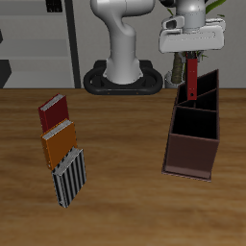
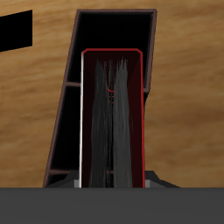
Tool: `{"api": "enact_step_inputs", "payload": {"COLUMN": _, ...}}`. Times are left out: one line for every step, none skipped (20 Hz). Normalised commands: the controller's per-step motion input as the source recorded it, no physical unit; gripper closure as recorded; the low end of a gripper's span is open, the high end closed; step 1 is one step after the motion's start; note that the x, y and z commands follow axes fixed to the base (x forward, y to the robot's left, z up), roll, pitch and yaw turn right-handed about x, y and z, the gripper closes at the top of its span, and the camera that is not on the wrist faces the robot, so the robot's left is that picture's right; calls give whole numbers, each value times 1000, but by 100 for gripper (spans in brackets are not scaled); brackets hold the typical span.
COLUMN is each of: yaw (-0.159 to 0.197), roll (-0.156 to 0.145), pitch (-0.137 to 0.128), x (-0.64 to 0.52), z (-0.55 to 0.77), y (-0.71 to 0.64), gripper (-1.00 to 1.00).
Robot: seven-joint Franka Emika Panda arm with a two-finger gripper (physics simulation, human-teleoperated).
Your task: Place the left red book into the left desk caddy's back compartment
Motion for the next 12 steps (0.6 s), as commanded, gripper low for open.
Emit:
{"api": "enact_step_inputs", "payload": {"yaw": -30, "roll": 8, "pitch": 37, "x": 127, "z": -45, "y": 177, "gripper": 100}}
{"api": "enact_step_inputs", "payload": {"yaw": 15, "roll": 47, "pitch": 0, "x": 118, "z": -45, "y": 229, "gripper": 100}}
{"api": "enact_step_inputs", "payload": {"yaw": -4, "roll": 16, "pitch": 12, "x": 157, "z": -52, "y": 164, "gripper": 100}}
{"api": "enact_step_inputs", "payload": {"yaw": -26, "roll": -5, "pitch": 31, "x": 149, "z": -71, "y": 165, "gripper": 100}}
{"api": "enact_step_inputs", "payload": {"yaw": -23, "roll": 16, "pitch": 43, "x": 142, "z": -56, "y": 157, "gripper": 100}}
{"api": "enact_step_inputs", "payload": {"yaw": 0, "roll": 0, "pitch": 0, "x": -25, "z": 1, "y": -20, "gripper": 100}}
{"api": "enact_step_inputs", "payload": {"yaw": -34, "roll": 17, "pitch": 31, "x": 100, "z": -61, "y": 229, "gripper": 100}}
{"api": "enact_step_inputs", "payload": {"yaw": -1, "roll": 28, "pitch": 8, "x": 20, "z": -18, "y": 189, "gripper": 100}}
{"api": "enact_step_inputs", "payload": {"yaw": -6, "roll": 38, "pitch": 6, "x": 77, "z": -34, "y": 309, "gripper": 100}}
{"api": "enact_step_inputs", "payload": {"yaw": 12, "roll": 32, "pitch": -17, "x": 62, "z": -4, "y": 186, "gripper": 100}}
{"api": "enact_step_inputs", "payload": {"yaw": -1, "roll": 17, "pitch": 11, "x": 19, "z": -24, "y": 55, "gripper": 100}}
{"api": "enact_step_inputs", "payload": {"yaw": -8, "roll": -14, "pitch": 16, "x": 63, "z": -18, "y": 30, "gripper": 100}}
